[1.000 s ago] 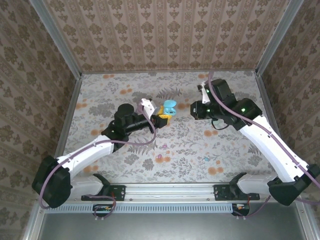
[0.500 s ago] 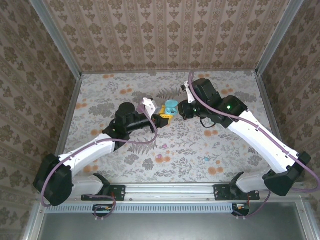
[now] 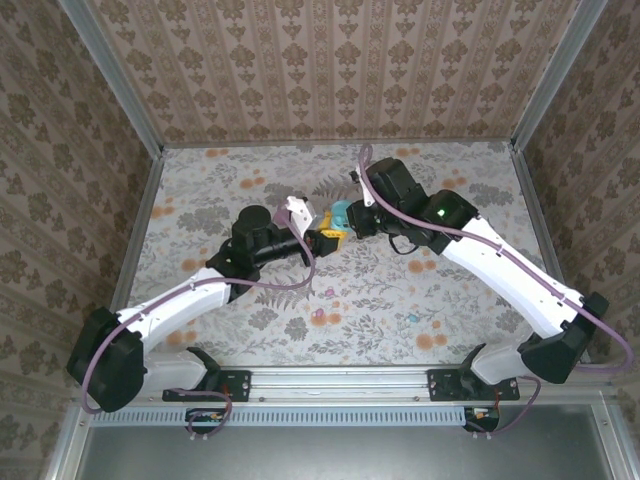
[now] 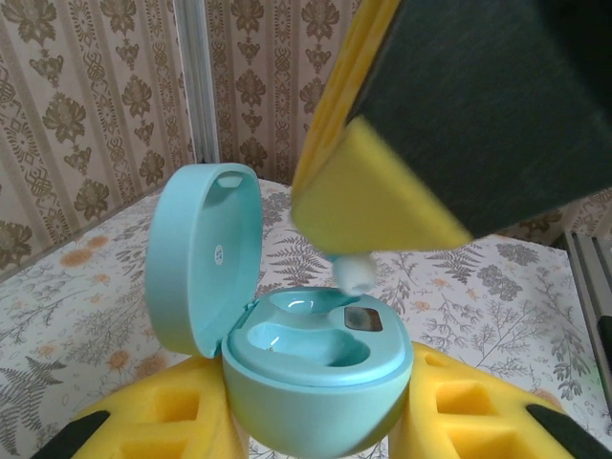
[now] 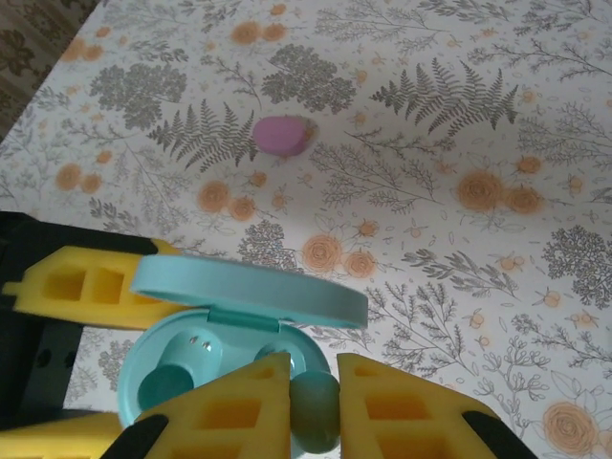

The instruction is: Insert the wireless bluetooth earbuds into the charging case

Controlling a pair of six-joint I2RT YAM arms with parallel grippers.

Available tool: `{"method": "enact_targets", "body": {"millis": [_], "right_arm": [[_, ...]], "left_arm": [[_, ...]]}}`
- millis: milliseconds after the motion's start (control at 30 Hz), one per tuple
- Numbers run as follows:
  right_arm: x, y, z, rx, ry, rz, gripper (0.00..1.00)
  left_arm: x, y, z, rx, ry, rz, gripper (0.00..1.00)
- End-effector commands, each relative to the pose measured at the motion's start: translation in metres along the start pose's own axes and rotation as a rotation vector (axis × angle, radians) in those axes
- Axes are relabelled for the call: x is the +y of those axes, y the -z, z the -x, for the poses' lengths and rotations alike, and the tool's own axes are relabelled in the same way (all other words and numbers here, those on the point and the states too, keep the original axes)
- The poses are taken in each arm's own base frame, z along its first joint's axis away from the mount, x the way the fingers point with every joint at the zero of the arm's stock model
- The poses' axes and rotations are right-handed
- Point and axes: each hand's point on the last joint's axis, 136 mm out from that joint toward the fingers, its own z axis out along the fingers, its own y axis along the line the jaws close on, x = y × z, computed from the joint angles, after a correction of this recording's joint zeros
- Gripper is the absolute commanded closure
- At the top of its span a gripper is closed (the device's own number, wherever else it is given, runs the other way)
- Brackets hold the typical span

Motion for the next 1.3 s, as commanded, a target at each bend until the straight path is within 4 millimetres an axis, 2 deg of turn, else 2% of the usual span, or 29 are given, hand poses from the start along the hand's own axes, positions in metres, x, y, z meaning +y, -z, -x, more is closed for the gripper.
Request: {"method": "enact_targets", "body": {"millis": [0, 167, 333, 600, 867, 1100, 1167, 1267], "right_arm": [[-0.001, 0.001, 0.011, -0.04, 0.027, -0.033, 0.83], [-0.001, -0.003, 0.007, -0.024, 0.064, -0.064, 0.83], [0.007, -0.002, 0.001, -0.006, 0.083, -0.027, 0.82], [0.012, -0.005, -0.01, 0.041, 0.082, 0.002, 0.78], [0.024, 0.003, -0.007, 0.018, 0.057, 0.081, 0.73], [0.026, 0.006, -0.008, 0.014, 0.031, 0.103, 0.69], [0.027, 0.02, -0.003, -0.021, 0.019, 0.124, 0.63], [0.024, 0.032, 0.0, -0.044, -0.011, 0.129, 0.61]], "left_arm": [[-0.008, 0.005, 0.035, -0.081, -0.069, -0.025, 0.72], [-0.008, 0.005, 0.035, -0.084, -0.067, -0.02, 0.71], [-0.004, 0.006, 0.038, -0.091, -0.065, 0.01, 0.71], [-0.004, 0.007, 0.042, -0.103, -0.067, 0.011, 0.72], [-0.004, 0.007, 0.042, -0.104, -0.066, 0.01, 0.72], [-0.004, 0.008, 0.044, -0.107, -0.069, 0.011, 0.71], [-0.005, 0.009, 0.044, -0.108, -0.07, 0.012, 0.72], [-0.004, 0.01, 0.043, -0.106, -0.072, 0.018, 0.72]]}}
